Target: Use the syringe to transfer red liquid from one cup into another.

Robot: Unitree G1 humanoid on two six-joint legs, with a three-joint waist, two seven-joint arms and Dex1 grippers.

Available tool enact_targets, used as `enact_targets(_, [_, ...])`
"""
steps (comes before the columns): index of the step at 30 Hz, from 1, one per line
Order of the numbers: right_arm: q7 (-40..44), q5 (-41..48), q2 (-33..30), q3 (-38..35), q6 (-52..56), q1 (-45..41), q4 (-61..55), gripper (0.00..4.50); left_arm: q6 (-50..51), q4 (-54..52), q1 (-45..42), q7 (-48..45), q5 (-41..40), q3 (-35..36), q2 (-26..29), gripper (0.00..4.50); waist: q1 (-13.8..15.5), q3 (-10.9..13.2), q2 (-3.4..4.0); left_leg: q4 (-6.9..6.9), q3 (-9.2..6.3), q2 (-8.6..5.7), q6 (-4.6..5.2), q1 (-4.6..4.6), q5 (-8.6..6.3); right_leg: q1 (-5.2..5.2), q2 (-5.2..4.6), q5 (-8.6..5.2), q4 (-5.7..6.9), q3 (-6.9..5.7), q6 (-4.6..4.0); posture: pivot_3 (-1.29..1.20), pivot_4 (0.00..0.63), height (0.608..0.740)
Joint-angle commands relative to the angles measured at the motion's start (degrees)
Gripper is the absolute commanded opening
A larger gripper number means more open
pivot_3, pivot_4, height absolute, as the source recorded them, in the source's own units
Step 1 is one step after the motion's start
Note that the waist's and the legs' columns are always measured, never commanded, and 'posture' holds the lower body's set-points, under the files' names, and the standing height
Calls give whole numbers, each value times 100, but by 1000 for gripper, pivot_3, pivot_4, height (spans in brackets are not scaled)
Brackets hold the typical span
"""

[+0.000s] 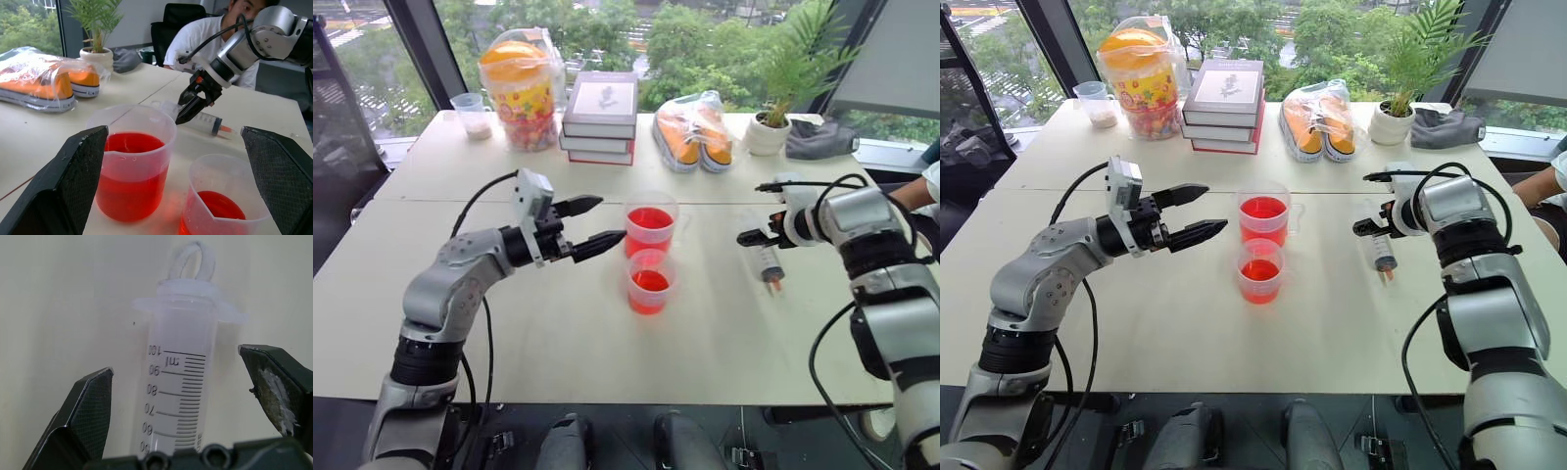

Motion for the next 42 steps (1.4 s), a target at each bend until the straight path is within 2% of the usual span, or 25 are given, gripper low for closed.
enact_targets(1, [132,-349,140,-5,-467,-415,642,4490,-143,-326,79,129,-17,125,-34,4500,-12,0,1,0,0,0,0,1,0,0,0,0,1,0,0,0,150,740])
enact_targets(3, [202,-497,227,-4,-663,-500,934,4490,-153,-373,123,173,-6,131,-40,4500,-18,0,1,0,0,1,0,2,0,0,0,0,3,-1,0,0,150,740])
enact_targets(5, [302,-642,313,16,-854,-524,1154,3968,-157,-430,157,227,-14,161,-35,4500,-15,0,1,0,-1,1,0,2,0,0,0,0,5,-1,0,0,150,740])
enact_targets(7, [391,-752,385,22,-992,-527,1292,3225,-151,-477,191,271,-26,201,-14,4500,-17,-1,1,0,0,1,0,4,0,3,0,0,5,-1,0,0,150,740])
enact_targets(10, [480,-881,438,-12,-1113,-566,1457,1741,-129,-522,210,311,-42,217,-1,4500,-16,-1,2,3,-1,0,-1,8,0,10,0,0,5,-1,0,0,150,740])
enact_targets(11, [494,-921,438,-27,-1151,-581,1496,1415,-121,-527,207,321,-45,213,-1,4500,-16,-1,2,4,-1,0,-1,9,0,11,0,0,5,-1,0,0,150,740])
enact_targets(15, [398,-938,325,-241,-1275,-797,1379,1384,-83,-431,122,237,-93,251,86,4500,-12,-1,2,9,-1,0,-1,9,1,14,-2,0,5,0,-1,0,150,740])
enact_targets(18, [288,-665,246,-725,-1512,-895,827,1384,-83,-301,37,119,-128,317,204,4500,-15,0,4,4,0,0,-1,4,1,3,-1,1,7,0,-1,0,150,740])
enact_targets(22, [350,38,261,-1627,-1697,-605,-1030,1384,1,-76,-219,-36,-206,467,418,4500,-28,4,11,-9,1,1,-1,2,1,-10,1,1,12,0,0,0,150,740])
enact_targets(27, [194,1285,1089,-2669,-1907,-65,-3342,1384,-77,352,-583,-357,-159,511,699,4500,-17,3,10,-17,-9,8,-2,4,1,-8,9,0,14,-9,-1,0,150,740])
enact_targets(29, [91,1722,1516,-2993,-2125,127,-3867,1384,-73,505,-749,-388,-121,478,726,4500,-5,3,10,-15,-8,7,-2,4,1,-6,6,1,15,-9,0,0,150,740])
enact_targets(34, [-192,2062,2352,-2961,-2719,549,-4306,1384,-61,740,-1007,-544,-64,394,758,4500,26,2,8,0,-5,0,-2,1,1,4,-5,1,11,-10,1,0,150,740])
enact_targets(36, [-164,2064,2718,-2832,-3197,966,-4298,1384,28,740,-1136,-512,-76,333,721,4500,20,-2,1,0,-5,0,-2,3,1,8,-5,1,8,-10,1,0,150,740])
enact_targets(42, [-131,1661,3109,-2423,-4326,1663,-3827,1384,124,828,-1416,-594,-62,217,679,4500,-1,-1,3,-2,-8,2,-2,2,1,3,-2,1,14,-12,1,0,150,740])
